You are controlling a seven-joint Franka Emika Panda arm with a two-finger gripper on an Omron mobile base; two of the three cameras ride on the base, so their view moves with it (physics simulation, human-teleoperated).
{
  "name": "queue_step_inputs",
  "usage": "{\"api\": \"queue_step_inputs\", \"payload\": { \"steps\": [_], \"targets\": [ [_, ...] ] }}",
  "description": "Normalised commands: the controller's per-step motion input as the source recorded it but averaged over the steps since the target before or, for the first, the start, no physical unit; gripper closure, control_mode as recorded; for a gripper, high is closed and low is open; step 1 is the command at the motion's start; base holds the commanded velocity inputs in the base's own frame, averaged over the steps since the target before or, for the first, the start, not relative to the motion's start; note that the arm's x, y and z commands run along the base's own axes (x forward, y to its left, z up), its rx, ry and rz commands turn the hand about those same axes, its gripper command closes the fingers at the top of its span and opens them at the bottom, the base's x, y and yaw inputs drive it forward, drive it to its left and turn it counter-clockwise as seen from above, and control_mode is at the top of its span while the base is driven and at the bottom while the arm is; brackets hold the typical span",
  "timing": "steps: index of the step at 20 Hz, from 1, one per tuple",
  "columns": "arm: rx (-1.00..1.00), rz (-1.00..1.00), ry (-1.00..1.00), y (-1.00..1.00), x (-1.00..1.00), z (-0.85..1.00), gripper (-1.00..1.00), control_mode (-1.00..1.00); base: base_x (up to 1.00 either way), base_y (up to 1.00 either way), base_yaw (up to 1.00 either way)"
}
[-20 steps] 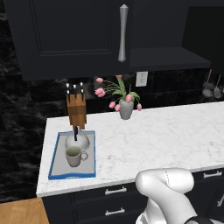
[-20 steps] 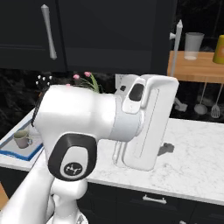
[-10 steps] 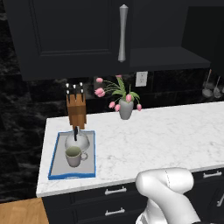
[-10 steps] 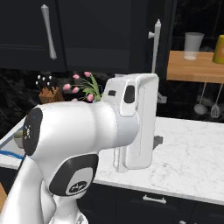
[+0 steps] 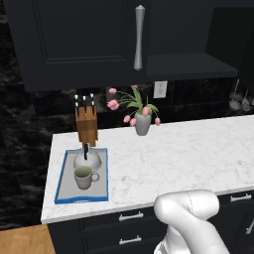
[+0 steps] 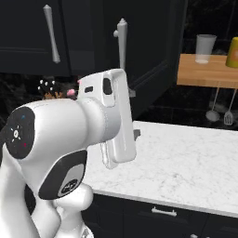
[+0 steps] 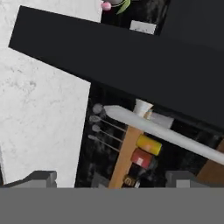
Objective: Pick the kettle from the counter and place it on the tray. Then pick the mug from the cabinet and place it on the tray. Then close the cabinet doors.
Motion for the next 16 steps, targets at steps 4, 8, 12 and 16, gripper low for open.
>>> {"api": "queue_step_inputs", "payload": {
  "steps": [4, 8, 12, 16],
  "targets": [
    [-0.02, 0.31, 0.11, 0.57, 0.57, -0.06, -1.0, -1.0, 0.0, 0.0, 0.0],
    [-0.06, 0.31, 0.02, 0.65, 0.59, -0.15, -1.0, -1.0, 0.0, 0.0, 0.0],
    [-0.06, 0.32, 0.0, 0.69, 0.59, -0.27, -1.0, -1.0, 0.0, 0.0, 0.0],
    [-0.04, 0.27, 0.0, 0.68, 0.71, -0.22, -1.0, -1.0, 0.0, 0.0, 0.0]
  ]
}}
